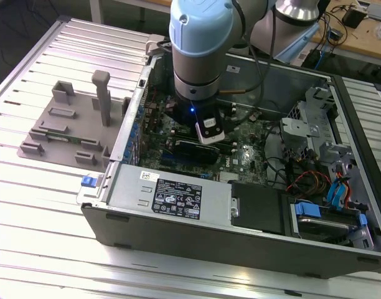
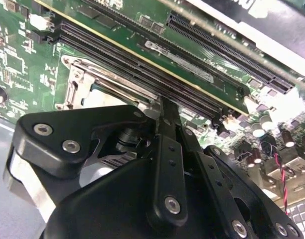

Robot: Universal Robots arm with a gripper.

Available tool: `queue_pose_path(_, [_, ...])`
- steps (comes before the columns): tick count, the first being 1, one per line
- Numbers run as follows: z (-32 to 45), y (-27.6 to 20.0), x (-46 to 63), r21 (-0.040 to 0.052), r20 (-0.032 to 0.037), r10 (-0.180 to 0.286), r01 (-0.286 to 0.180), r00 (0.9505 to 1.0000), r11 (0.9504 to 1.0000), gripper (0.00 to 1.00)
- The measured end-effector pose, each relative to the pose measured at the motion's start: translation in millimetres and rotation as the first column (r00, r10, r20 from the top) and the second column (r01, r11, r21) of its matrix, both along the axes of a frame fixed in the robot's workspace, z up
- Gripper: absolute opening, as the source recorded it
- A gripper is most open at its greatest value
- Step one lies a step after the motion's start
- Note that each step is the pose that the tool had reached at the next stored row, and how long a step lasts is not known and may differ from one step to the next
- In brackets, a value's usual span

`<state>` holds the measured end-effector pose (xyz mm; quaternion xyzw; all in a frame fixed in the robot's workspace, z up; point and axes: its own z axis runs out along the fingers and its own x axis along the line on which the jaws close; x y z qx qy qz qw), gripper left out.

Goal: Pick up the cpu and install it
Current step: 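Install the second cpu locking lever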

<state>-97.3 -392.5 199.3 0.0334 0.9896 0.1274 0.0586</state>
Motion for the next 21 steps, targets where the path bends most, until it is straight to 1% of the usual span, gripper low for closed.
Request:
queue_pose_path(1, [-0.9, 0.7, -0.4, 0.0027, 0.0008, 0.0, 0.0, 1.0, 1.0, 0.11])
queue_pose_path(4, [-1.7, 0.9, -1.4, 0.0046, 0.0021, 0.0, 0.0, 1.0, 1.0, 0.11])
queue_pose_path(8, [-3.1, 1.6, -3.2, 0.0108, 0.0055, 0.0, 0.0, 1.0, 0.9999, 0.11])
queue_pose_path(11, [-4.6, 3.7, -4.6, 0.0161, 0.0083, -0.001, 0.001, 1.0, 0.9999, 0.11])
queue_pose_path(17, [-4.7, 4.3, -5.0, 0.0154, 0.0083, -0.001, 0.001, 1.0, 0.9999, 0.11])
queue_pose_path(18, [-4.7, 4.4, -5.0, 0.0135, 0.0083, -0.001, 0.001, 1.0, 0.9999, 0.11])
queue_pose_path(19, [-3.1, 4.3, -5.0, 0.0087, 0.0078, -0.001, 0.001, 1.0, 1.0, 0.11])
queue_pose_path(21, [0.1, 4.6, -5.0, 0.0055, 0.0077, -0.001, 0.001, 1.0, 1.0, 0.11])
